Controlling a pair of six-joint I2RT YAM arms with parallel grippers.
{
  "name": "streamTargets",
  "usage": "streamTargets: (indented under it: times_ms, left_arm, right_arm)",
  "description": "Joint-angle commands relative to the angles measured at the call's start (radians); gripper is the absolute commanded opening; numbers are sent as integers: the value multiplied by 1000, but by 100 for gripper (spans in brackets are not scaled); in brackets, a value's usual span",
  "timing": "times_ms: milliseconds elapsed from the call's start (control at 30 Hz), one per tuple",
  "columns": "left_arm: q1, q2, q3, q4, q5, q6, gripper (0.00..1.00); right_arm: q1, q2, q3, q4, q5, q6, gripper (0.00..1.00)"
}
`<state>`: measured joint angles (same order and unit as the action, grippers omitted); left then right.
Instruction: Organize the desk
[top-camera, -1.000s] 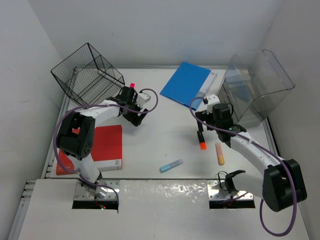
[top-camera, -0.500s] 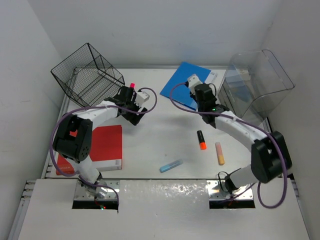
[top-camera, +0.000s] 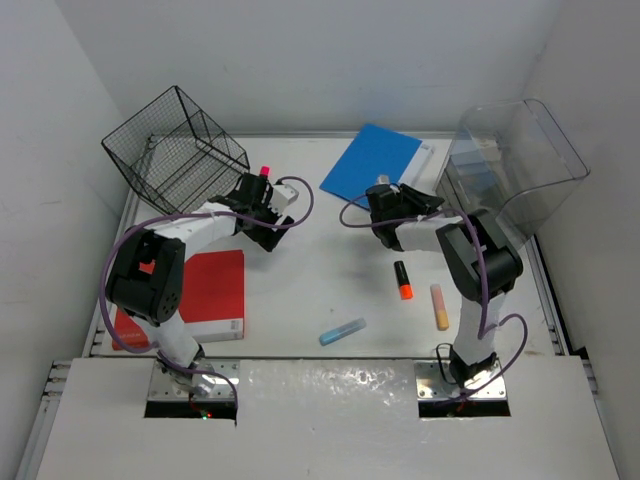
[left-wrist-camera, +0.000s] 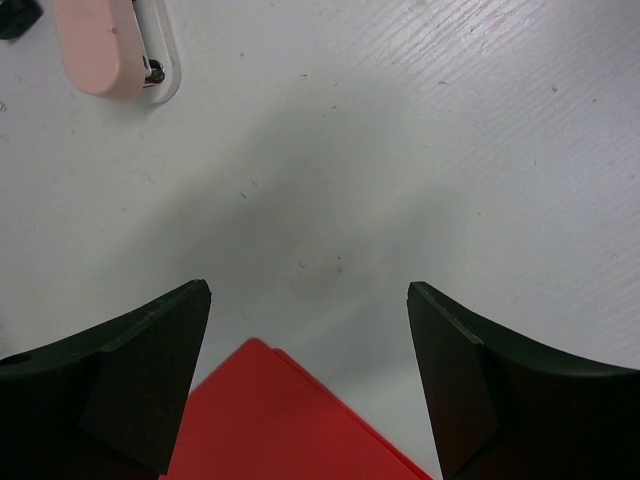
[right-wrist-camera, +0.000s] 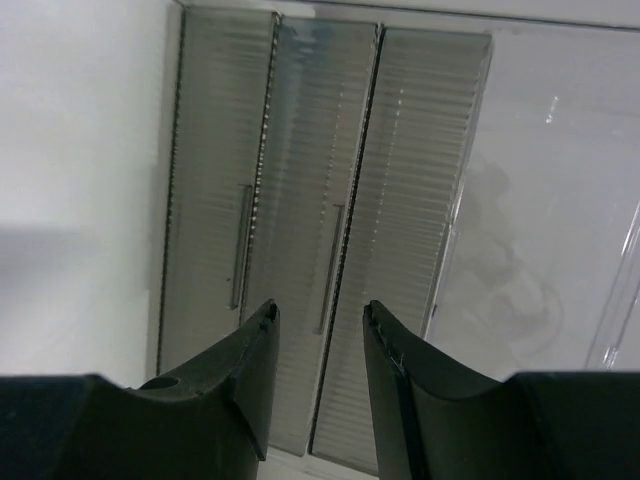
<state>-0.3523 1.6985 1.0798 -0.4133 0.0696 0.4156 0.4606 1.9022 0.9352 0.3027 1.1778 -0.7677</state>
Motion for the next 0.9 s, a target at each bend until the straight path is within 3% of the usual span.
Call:
streamTargets:
  times_ms: [0, 633, 867]
  left_arm:
    - [-1, -37, 0, 24, -5, 9, 78]
    - [-1, -17, 9, 18, -28, 11, 78]
    - [-1, -20, 11, 14, -30, 11, 78]
  right_arm:
    - [-45, 18, 65, 38, 66, -31, 37]
    - [-142, 96, 97, 53, -12, -51, 30]
    - [-145, 123, 90, 150, 11, -139, 26]
